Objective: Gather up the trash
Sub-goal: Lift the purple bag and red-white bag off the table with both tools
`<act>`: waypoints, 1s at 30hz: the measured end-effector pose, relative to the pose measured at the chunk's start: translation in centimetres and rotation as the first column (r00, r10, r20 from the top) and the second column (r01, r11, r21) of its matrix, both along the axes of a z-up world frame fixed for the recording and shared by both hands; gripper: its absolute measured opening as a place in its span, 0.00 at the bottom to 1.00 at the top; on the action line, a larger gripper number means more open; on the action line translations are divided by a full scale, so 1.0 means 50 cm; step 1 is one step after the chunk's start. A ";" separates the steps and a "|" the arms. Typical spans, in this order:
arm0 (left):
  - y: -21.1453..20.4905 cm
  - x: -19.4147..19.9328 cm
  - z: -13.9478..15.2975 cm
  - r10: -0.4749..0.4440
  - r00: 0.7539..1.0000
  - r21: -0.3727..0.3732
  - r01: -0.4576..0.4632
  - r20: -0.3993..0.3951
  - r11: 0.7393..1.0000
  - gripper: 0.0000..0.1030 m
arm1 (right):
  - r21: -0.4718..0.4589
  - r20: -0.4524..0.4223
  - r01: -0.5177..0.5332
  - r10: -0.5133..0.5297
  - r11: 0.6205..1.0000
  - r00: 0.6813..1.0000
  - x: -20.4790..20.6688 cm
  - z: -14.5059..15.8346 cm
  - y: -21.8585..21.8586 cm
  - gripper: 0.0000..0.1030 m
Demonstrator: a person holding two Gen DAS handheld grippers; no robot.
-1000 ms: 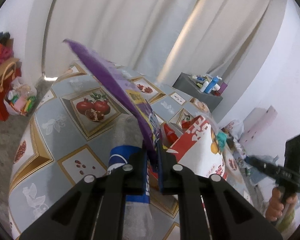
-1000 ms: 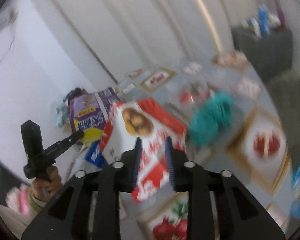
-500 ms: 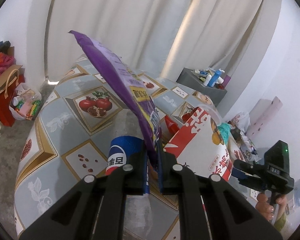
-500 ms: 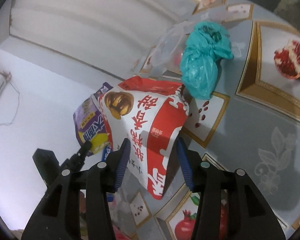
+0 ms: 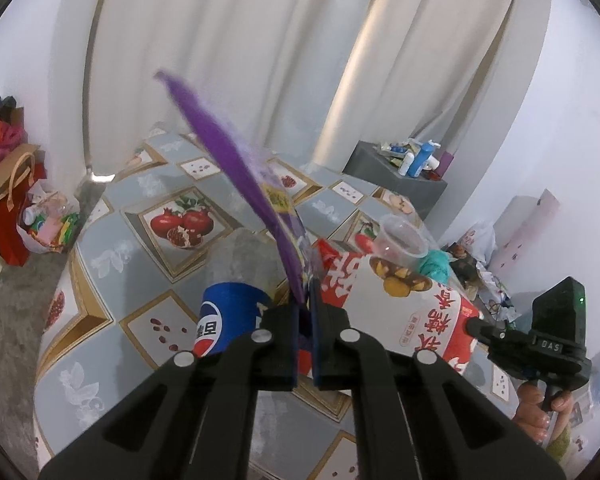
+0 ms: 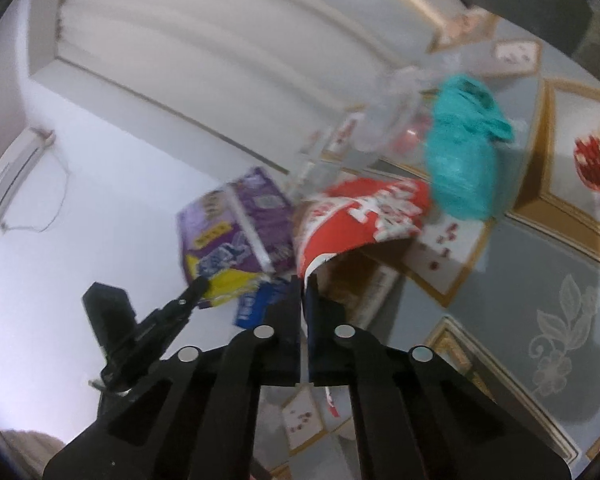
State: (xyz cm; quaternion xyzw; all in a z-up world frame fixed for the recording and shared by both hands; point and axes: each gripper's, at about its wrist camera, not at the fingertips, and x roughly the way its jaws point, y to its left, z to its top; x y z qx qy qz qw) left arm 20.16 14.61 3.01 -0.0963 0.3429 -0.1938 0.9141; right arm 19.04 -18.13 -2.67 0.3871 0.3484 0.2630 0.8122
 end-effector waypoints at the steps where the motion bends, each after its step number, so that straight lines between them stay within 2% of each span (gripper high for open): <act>1: 0.001 -0.006 0.007 0.002 1.000 0.001 -0.002 0.007 1.000 0.04 | 0.004 0.025 -0.006 0.006 1.000 1.000 -0.008 0.014 0.002 0.00; 10: 0.018 -0.061 0.063 0.013 0.999 -0.015 -0.013 0.045 1.000 0.04 | 0.039 0.140 -0.026 0.021 0.999 0.990 -0.081 0.079 -0.024 0.00; 16: 0.014 -0.106 0.108 0.008 0.997 -0.021 -0.006 0.077 1.000 0.04 | 0.050 0.203 0.030 -0.039 0.998 0.978 -0.151 0.126 -0.080 0.00; 24: -0.073 -0.174 0.178 -0.111 0.982 0.003 0.112 0.150 0.994 0.04 | 0.041 0.291 0.222 -0.224 0.974 0.930 -0.279 0.176 -0.190 0.00; 27: -0.146 -0.194 0.195 -0.202 0.965 0.017 0.202 0.169 0.979 0.04 | 0.023 0.305 0.328 -0.319 0.944 0.897 -0.339 0.184 -0.245 0.00; 30: -0.225 -0.204 0.198 -0.291 0.941 0.035 0.289 0.172 0.957 0.04 | -0.011 0.308 0.460 -0.435 0.888 0.846 -0.410 0.187 -0.308 0.00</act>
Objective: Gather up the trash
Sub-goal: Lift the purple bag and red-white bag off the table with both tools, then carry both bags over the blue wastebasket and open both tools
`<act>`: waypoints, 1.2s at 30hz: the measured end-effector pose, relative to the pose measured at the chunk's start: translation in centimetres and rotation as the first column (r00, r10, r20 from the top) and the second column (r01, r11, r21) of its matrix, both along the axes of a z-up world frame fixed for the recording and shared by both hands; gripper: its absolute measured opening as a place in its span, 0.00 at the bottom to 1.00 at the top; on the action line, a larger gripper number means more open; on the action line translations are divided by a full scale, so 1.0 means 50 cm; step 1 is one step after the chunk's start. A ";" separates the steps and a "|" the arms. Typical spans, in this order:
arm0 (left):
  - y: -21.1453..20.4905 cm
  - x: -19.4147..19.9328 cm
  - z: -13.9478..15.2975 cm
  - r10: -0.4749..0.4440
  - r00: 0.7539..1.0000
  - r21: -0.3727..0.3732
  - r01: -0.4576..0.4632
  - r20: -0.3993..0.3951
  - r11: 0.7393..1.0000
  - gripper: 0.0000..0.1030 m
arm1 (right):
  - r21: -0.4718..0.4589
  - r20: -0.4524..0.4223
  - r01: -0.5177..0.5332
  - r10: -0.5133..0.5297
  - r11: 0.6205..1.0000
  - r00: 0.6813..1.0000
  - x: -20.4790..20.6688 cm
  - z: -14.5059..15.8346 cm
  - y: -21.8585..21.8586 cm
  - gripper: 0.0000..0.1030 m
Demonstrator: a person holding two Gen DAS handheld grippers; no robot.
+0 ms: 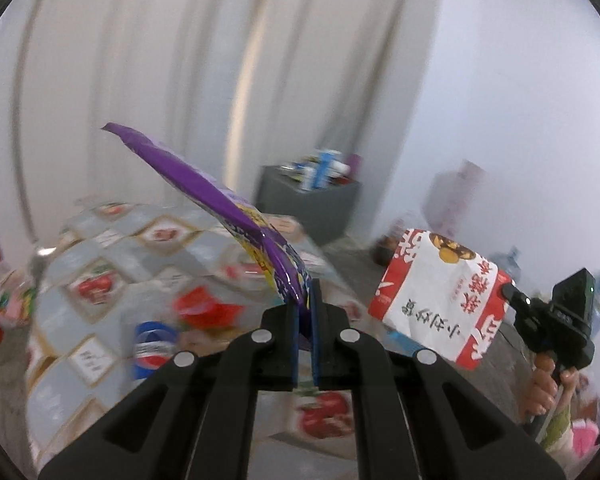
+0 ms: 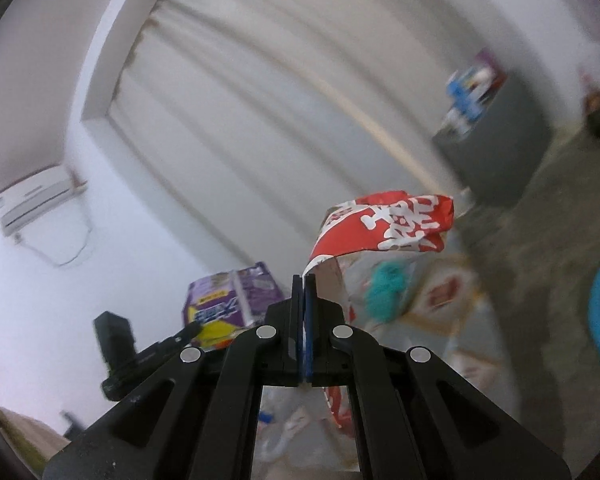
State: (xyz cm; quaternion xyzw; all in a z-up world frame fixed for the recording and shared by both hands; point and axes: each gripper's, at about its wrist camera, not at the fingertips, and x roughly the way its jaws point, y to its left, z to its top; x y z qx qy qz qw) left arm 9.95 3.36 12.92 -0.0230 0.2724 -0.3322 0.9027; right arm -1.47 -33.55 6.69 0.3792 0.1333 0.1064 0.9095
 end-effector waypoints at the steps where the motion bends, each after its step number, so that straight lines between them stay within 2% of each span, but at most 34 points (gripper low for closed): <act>1: -0.039 -0.004 -0.001 -0.041 0.999 0.008 0.041 0.003 0.999 0.04 | -0.020 -0.011 0.049 -0.049 0.999 0.999 -0.018 -0.002 -0.013 0.00; 3: -0.101 -0.010 -0.007 -0.110 0.994 0.024 0.110 0.004 0.994 0.04 | -0.059 -0.047 0.150 -0.153 0.987 0.987 -0.055 -0.006 -0.044 0.00; 6: -0.216 -0.014 -0.025 -0.235 0.972 0.063 0.236 -0.019 0.970 0.04 | -0.108 -0.106 0.274 -0.286 0.956 0.953 -0.098 -0.028 -0.083 0.00; 10: -0.390 -0.003 -0.080 -0.382 0.915 0.130 0.398 -0.133 0.908 0.04 | -0.155 -0.197 0.397 -0.423 0.904 0.885 -0.127 -0.074 -0.131 0.00; 13: -0.518 0.008 -0.143 -0.458 0.862 0.202 0.498 -0.217 0.843 0.04 | -0.149 -0.285 0.457 -0.480 0.877 0.829 -0.127 -0.132 -0.180 0.00; 15: -0.596 0.002 -0.178 -0.494 0.836 0.255 0.545 -0.239 0.799 0.04 | -0.147 -0.347 0.475 -0.495 0.867 0.797 -0.113 -0.170 -0.214 0.00; 17: -0.678 -0.013 -0.219 -0.528 0.812 0.328 0.584 -0.250 0.742 0.04 | -0.138 -0.407 0.487 -0.498 0.862 0.766 -0.102 -0.206 -0.248 0.00; 18: -0.721 -0.020 -0.246 -0.548 0.795 0.373 0.606 -0.259 0.703 0.04 | -0.130 -0.434 0.489 -0.493 0.863 0.754 -0.095 -0.227 -0.272 0.00; 19: -0.752 -0.026 -0.269 -0.558 0.786 0.407 0.616 -0.266 0.674 0.04 | -0.128 -0.454 0.491 -0.491 0.862 0.744 -0.088 -0.237 -0.286 0.00; 22: -0.836 -0.022 -0.333 -0.564 0.762 0.466 0.644 -0.319 0.607 0.04 | -0.143 -0.522 0.487 -0.484 0.862 0.702 -0.038 -0.286 -0.341 0.00; 24: -0.891 -0.018 -0.373 -0.560 0.754 0.503 0.652 -0.344 0.568 0.04 | -0.147 -0.548 0.474 -0.471 0.868 0.692 -0.024 -0.299 -0.363 0.00; 26: -0.944 -0.016 -0.417 -0.557 0.736 0.527 0.671 -0.384 0.522 0.04 | -0.161 -0.587 0.469 -0.466 0.868 0.662 0.010 -0.328 -0.395 0.01; 28: -0.987 -0.002 -0.461 -0.531 0.739 0.546 0.669 -0.415 0.504 0.05 | -0.166 -0.614 0.468 -0.462 0.868 0.640 0.030 -0.352 -0.416 0.06; 29: -1.009 0.003 -0.481 -0.527 0.730 0.541 0.680 -0.435 0.495 0.09 | -0.157 -0.626 0.459 -0.448 0.875 0.639 0.037 -0.366 -0.424 0.17; 30: -1.027 0.011 -0.498 -0.525 0.714 0.528 0.698 -0.462 0.484 0.19 | -0.138 -0.643 0.458 -0.431 0.878 0.633 0.046 -0.388 -0.434 0.28; 31: -1.040 0.019 -0.516 -0.513 0.715 0.530 0.698 -0.475 0.481 0.26 | -0.121 -0.656 0.469 -0.425 0.875 0.623 0.051 -0.405 -0.447 0.45; 32: -1.049 0.026 -0.526 -0.498 0.733 0.545 0.679 -0.463 0.493 0.36 | -0.110 -0.666 0.480 -0.423 0.870 0.615 0.053 -0.417 -0.456 0.49; 34: -1.057 0.034 -0.527 -0.493 0.748 0.534 0.663 -0.444 0.524 0.38 | -0.059 -0.673 0.506 -0.409 0.861 0.617 0.046 -0.439 -0.470 0.49; 36: -1.053 0.038 -0.520 -0.481 0.755 0.521 0.656 -0.446 0.546 0.45 | 0.016 -0.660 0.547 -0.402 0.837 0.635 0.017 -0.449 -0.477 0.49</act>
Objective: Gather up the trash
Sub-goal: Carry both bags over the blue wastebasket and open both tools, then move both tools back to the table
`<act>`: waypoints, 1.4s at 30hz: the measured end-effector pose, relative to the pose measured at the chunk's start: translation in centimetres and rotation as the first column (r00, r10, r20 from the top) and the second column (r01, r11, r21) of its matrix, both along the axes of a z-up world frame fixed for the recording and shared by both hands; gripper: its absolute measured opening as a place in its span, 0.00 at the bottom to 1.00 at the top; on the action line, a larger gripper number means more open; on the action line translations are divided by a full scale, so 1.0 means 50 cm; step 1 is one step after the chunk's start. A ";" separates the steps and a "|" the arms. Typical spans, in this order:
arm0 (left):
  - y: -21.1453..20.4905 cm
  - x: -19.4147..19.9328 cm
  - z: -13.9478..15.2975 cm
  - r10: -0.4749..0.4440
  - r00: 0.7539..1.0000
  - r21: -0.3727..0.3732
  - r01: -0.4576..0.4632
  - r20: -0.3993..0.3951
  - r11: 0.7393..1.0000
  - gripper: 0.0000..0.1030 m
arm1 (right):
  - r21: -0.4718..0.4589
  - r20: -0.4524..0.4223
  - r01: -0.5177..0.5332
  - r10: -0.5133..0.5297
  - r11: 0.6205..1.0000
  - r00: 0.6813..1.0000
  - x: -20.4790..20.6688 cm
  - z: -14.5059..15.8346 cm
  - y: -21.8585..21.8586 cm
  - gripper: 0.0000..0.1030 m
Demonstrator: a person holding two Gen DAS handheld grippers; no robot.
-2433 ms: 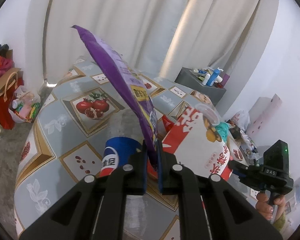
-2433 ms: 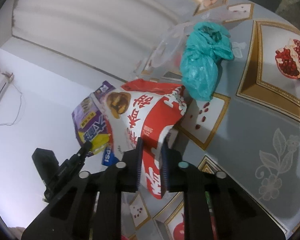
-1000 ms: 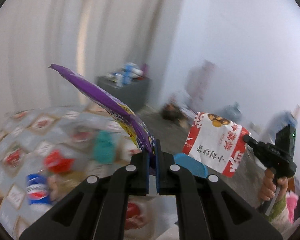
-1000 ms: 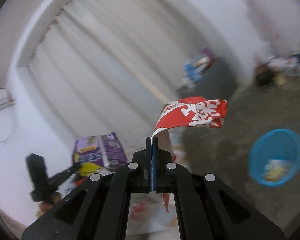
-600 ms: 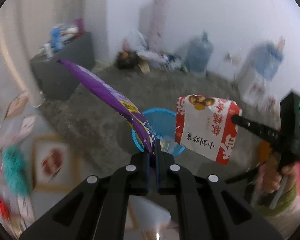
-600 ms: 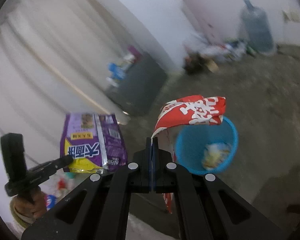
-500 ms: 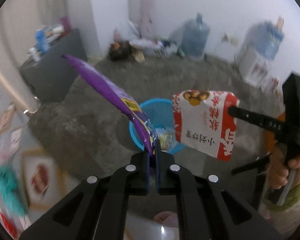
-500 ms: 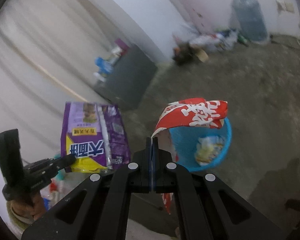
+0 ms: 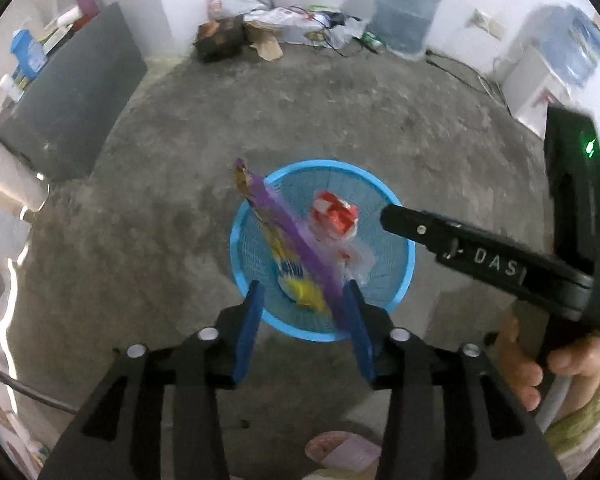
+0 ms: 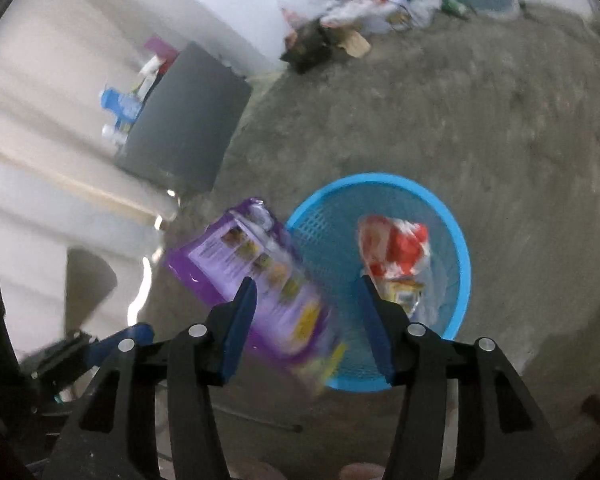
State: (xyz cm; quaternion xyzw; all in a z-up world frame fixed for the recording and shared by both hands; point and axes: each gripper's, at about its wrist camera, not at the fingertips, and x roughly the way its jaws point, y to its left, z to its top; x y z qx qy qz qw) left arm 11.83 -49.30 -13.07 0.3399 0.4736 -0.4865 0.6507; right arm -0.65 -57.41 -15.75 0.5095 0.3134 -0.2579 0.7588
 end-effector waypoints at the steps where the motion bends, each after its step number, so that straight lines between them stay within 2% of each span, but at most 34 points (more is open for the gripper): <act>1: 0.003 0.000 0.007 0.002 1.000 -0.011 -0.003 -0.010 1.000 0.46 | 0.013 0.022 0.010 -0.010 1.000 1.000 -0.009 -0.001 -0.001 0.50; 4: 0.016 -0.003 0.026 -0.005 1.000 -0.022 0.005 0.016 1.000 0.51 | 0.013 0.051 0.032 -0.032 0.999 0.998 -0.050 0.008 0.007 0.51; 9: 0.050 0.001 0.071 0.022 0.999 -0.049 -0.020 0.042 0.999 0.51 | 0.011 0.058 0.060 -0.060 0.998 0.996 -0.103 0.031 0.032 0.52; 12: 0.102 0.008 0.125 0.056 0.998 -0.105 -0.051 0.043 0.993 0.51 | -0.026 0.062 0.064 -0.063 0.998 0.996 -0.123 0.060 0.053 0.52; 14: 0.150 0.011 0.168 0.090 0.995 -0.156 -0.082 0.043 0.984 0.51 | -0.064 0.067 0.059 -0.054 0.996 0.996 -0.130 0.087 0.074 0.56; 19: 0.283 0.005 0.266 0.196 0.980 -0.284 -0.179 0.034 0.942 0.51 | -0.159 0.085 0.004 0.010 0.987 0.996 -0.121 0.165 0.131 0.60; 24: 0.421 -0.007 0.327 0.304 0.952 -0.380 -0.266 0.042 0.886 0.52 | -0.241 0.109 -0.115 0.145 0.964 0.983 -0.068 0.237 0.199 0.60; 30: 0.584 0.008 0.364 0.445 0.894 -0.452 -0.381 0.041 0.807 0.52 | -0.300 0.131 -0.261 0.311 0.917 0.941 0.004 0.292 0.281 0.60; 39: 0.812 0.030 0.378 0.639 0.768 -0.510 -0.531 0.048 0.676 0.52 | -0.315 0.141 -0.438 0.498 0.842 0.856 0.096 0.325 0.391 0.60; 42: 0.880 0.035 0.378 0.696 0.717 -0.532 -0.577 0.034 0.620 0.52 | -0.311 0.137 -0.486 0.545 0.817 0.827 0.121 0.334 0.435 0.60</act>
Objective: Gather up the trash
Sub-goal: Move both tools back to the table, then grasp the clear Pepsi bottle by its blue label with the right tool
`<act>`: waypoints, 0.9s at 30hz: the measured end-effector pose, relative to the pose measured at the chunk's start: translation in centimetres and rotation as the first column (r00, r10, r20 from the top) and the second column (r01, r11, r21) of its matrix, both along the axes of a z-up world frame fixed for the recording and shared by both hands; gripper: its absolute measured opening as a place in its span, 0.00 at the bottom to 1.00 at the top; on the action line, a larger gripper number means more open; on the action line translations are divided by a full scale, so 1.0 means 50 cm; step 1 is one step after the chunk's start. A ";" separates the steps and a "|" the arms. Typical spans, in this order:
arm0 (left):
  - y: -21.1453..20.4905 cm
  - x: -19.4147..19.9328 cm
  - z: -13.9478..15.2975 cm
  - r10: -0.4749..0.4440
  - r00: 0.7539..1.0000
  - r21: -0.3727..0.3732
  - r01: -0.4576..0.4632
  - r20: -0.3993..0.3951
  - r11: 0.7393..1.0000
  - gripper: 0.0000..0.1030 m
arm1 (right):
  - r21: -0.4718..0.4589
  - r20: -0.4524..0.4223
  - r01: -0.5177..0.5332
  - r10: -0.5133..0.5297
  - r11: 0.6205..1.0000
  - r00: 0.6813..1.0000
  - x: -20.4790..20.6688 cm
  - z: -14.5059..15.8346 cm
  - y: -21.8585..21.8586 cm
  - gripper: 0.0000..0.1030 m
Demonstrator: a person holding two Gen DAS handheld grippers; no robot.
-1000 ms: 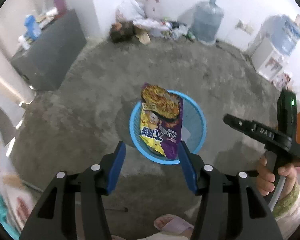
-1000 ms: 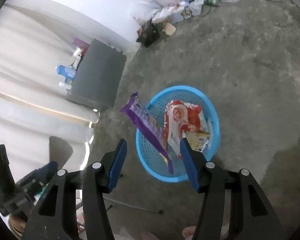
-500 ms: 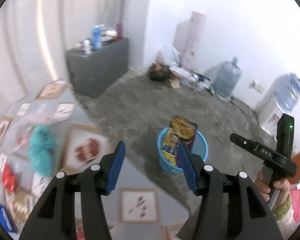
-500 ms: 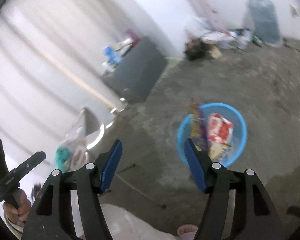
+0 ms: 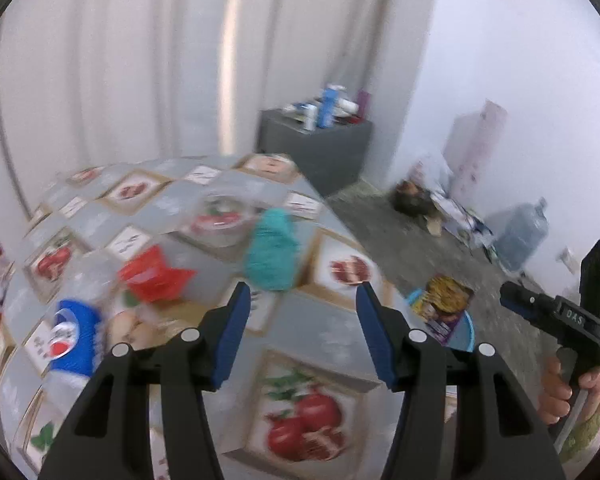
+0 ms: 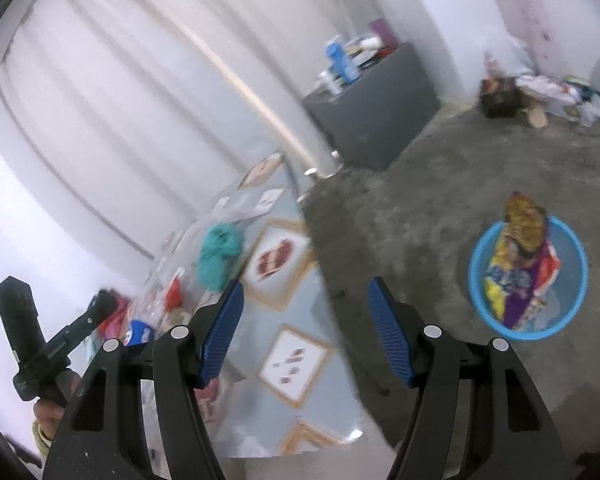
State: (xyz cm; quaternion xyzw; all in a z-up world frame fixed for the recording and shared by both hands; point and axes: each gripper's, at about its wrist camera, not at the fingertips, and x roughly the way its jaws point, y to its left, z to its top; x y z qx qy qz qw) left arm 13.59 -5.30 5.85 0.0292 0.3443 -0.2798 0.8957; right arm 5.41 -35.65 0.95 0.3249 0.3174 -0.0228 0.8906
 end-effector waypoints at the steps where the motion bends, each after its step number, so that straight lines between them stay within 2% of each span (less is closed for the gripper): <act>1: 0.025 0.001 0.000 0.030 1.000 -0.006 -0.030 0.005 1.000 0.52 | 0.006 -0.005 -0.028 0.028 1.000 1.000 0.016 -0.002 0.019 0.60; 9: 0.181 0.008 -0.009 0.208 0.978 -0.039 -0.208 0.007 0.977 0.52 | 0.043 -0.017 -0.223 0.223 0.974 0.975 0.106 0.004 0.174 0.60; 17: 0.308 0.012 -0.029 0.340 0.940 -0.020 -0.340 0.004 0.940 0.52 | 0.100 -0.028 -0.414 0.419 0.905 0.908 0.209 0.009 0.348 0.60; 27: 0.432 0.018 -0.072 0.420 0.906 -0.010 -0.421 -0.045 0.907 0.52 | 0.131 -0.100 -0.533 0.546 0.836 0.832 0.299 -0.011 0.549 0.60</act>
